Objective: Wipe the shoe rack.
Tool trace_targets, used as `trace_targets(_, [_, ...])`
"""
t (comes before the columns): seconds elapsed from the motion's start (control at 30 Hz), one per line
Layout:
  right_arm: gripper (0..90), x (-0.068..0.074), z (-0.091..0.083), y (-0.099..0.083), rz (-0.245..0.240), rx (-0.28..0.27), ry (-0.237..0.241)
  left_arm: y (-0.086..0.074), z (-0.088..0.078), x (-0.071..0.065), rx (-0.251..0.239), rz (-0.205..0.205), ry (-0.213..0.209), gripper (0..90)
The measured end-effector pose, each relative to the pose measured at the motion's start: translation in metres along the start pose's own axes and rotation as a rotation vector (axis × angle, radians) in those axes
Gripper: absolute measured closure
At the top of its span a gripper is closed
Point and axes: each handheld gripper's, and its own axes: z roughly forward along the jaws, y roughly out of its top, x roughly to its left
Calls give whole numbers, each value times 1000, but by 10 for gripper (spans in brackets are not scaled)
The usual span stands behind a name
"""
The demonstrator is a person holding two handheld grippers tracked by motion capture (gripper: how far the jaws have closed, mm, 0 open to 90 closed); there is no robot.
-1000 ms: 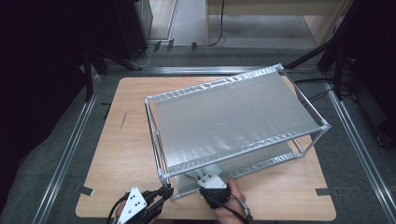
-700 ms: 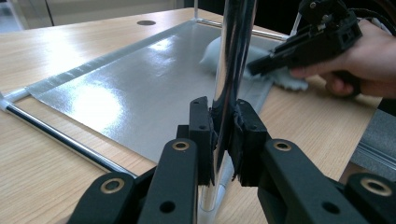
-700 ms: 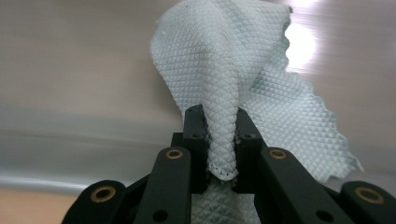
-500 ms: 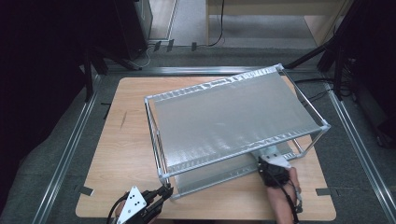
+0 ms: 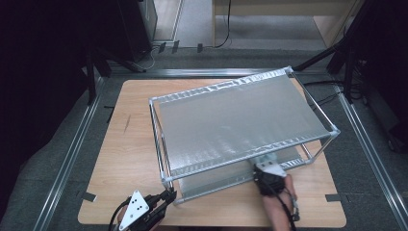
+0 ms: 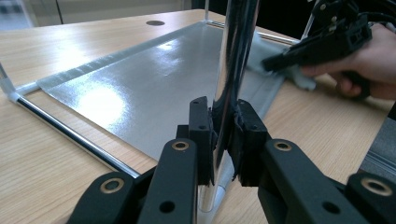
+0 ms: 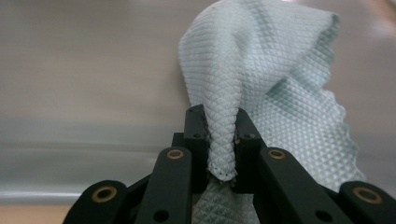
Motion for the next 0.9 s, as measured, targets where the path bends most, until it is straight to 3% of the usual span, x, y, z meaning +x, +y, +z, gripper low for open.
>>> trace_targets(0.17, [806,75,-2,5,-133,-22,162,0,1,1,-4,-1,4,810])
trace_targets(0.27, [810,114,-6,4,-213,-48,226,0,1,1,-4,0,6,810])
trace_targets(0.37, [807,138,-11,5,-245,-50,295,0,2,1,-7,0,8,810])
trace_targets(0.43, [806,148,-13,6,-250,-53,360,0,2,1,-8,1,9,810])
trace_targets(0.47, [806,150,-14,5,-269,-59,364,0,2,1,-7,3,10,810])
trace_targets(0.57, [797,147,-12,6,-278,-58,356,0,2,1,-6,7,11,811])
trace_targets(0.67, [795,127,-9,7,-267,-45,299,0,3,2,-8,9,9,811])
trace_targets(0.77, [794,95,-7,5,-219,-33,224,0,3,3,-9,7,8,811])
trace_targets(0.9, [791,38,-8,1,-118,-8,115,0,3,3,-9,7,11,811])
